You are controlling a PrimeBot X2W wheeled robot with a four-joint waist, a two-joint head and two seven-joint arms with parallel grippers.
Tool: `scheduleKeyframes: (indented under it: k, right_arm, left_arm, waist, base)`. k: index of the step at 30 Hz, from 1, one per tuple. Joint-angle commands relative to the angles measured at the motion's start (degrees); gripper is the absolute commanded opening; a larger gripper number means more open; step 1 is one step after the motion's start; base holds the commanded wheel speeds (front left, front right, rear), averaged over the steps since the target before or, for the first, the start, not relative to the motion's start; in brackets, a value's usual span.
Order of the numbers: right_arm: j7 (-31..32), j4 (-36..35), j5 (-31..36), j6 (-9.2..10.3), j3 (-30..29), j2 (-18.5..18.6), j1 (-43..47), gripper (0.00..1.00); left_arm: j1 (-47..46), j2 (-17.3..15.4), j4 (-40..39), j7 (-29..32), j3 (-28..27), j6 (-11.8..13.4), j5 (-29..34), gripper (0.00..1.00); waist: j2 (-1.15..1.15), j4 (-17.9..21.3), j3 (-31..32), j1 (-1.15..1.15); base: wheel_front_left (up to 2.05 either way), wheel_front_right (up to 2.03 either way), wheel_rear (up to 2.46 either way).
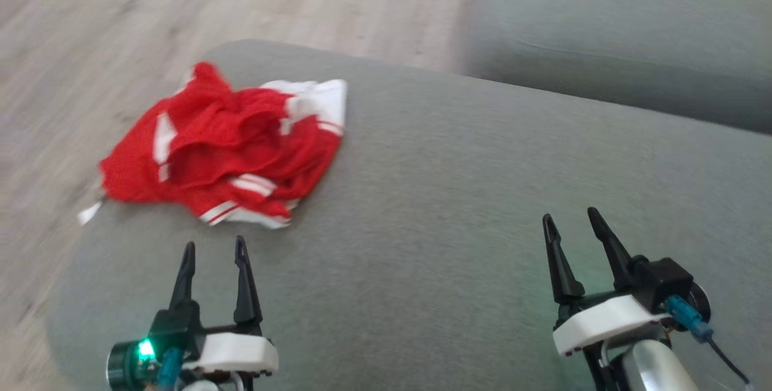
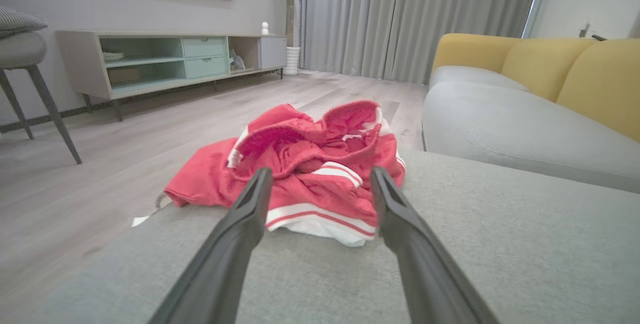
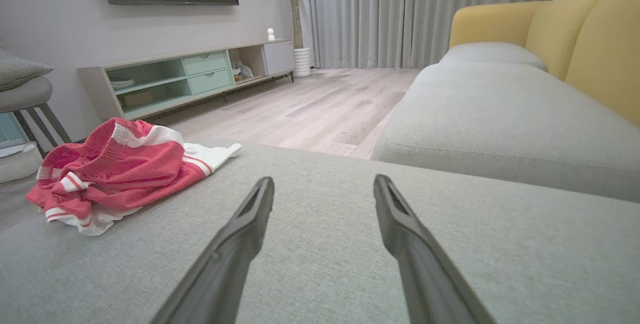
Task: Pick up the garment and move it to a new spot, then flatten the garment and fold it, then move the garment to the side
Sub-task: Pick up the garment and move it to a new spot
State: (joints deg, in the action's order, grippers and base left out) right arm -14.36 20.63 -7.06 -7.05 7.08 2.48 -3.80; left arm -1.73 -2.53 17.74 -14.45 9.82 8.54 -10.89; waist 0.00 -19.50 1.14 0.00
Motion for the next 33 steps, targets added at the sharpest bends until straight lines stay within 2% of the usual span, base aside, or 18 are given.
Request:
scheduleKeyframes:
  k: [1,10,16,21,26,29,33]
  right_arm:
    - [-0.63,-1.77,-0.14,-0.44,1.2,0.4,-1.06,1.0]
    - [-0.63,-1.94,0.53,-0.44,0.57,0.4,-1.01,1.0]
    - [-0.63,-1.97,4.43,-0.44,-0.49,0.4,-2.28,1.0]
    - [-0.63,-2.62,8.15,-0.44,-1.74,2.05,-4.23,1.0]
    - [-0.63,-3.56,9.07,-0.44,-1.67,4.89,-6.17,1.0]
    - [-0.63,-3.9,9.36,-0.44,-0.46,6.8,-6.62,1.0]
    - [-0.63,-4.54,9.03,-0.44,0.56,8.65,-6.76,1.0]
  left_arm:
    - [-1.3,-0.34,-2.43,-0.55,-2.15,0.09,0.66,1.0]
    - [-1.76,-0.34,-5.32,-0.55,-5.18,0.14,2.34,1.0]
    - [-5.93,-0.34,-9.2,-0.55,-8.4,0.82,2.79,1.0]
    - [-13.28,-0.49,-9.52,-0.55,-10.89,-1.3,5.04,1.0]
    - [-20.08,-0.61,-3.73,-0.55,-11.96,-3.35,5.18,1.0]
    - [-24.91,-0.6,4.08,-0.55,-12.6,-4.91,4.25,1.0]
    - [-30.51,-0.83,17.02,-0.55,-13.28,-5.02,3.59,1.0]
  waist:
    - [0.0,-4.76,-0.18,0.0]
    - [0.0,-9.93,-2.21,0.0]
    - [0.0,-10.02,-7.74,0.0]
    - [0.0,-9.7,-14.22,0.0]
    - [0.0,-9.13,-19.1,0.0]
    - [0.0,-8.72,-21.27,0.0]
    - [0.0,-7.81,-23.06,0.0]
  base:
    - [0.0,0.0,0.0]
    - [0.0,0.0,0.0]
    - [0.0,0.0,0.0]
    - [0.0,0.0,0.0]
    - [0.0,0.0,0.0]
    - [0.0,0.0,0.0]
    - [0.0,0.0,0.0]
